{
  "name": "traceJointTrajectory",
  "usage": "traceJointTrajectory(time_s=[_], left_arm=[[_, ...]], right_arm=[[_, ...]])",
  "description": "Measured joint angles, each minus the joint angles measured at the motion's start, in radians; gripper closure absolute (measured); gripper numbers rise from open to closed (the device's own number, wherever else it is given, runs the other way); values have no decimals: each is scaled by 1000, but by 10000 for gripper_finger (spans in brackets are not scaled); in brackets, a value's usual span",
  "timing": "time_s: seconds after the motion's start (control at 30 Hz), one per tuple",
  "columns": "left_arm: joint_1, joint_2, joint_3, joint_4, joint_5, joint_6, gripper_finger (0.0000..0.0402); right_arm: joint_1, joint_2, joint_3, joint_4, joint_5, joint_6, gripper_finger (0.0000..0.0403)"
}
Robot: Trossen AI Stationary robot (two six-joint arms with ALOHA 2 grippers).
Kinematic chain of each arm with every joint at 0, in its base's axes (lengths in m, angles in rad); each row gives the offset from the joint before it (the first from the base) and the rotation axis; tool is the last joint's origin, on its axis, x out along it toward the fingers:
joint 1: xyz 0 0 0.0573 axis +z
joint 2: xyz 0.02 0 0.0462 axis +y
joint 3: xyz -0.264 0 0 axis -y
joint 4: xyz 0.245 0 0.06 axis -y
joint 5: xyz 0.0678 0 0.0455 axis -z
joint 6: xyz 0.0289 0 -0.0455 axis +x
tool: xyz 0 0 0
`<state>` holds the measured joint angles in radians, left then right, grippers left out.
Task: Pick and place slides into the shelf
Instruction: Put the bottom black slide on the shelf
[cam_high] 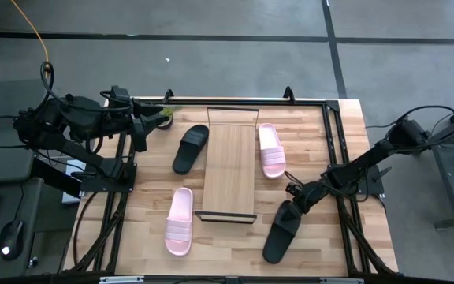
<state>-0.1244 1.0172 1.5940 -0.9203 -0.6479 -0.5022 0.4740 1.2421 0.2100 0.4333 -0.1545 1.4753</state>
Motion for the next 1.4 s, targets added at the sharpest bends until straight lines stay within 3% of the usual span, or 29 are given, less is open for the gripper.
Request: traceJointTrajectory(time_s=[0.33, 1.0, 1.4], left_arm=[[0, 0, 0, 0, 0, 1, 229], [0, 0, 0, 0, 0, 24, 229], [0, 0, 0, 1, 0, 26, 229]], right_arm=[[0, 1, 1, 12, 46, 7, 391], [-2, -31, 0, 94, 49, 92, 402], [-39, -169, -2, 8, 57, 94, 402]])
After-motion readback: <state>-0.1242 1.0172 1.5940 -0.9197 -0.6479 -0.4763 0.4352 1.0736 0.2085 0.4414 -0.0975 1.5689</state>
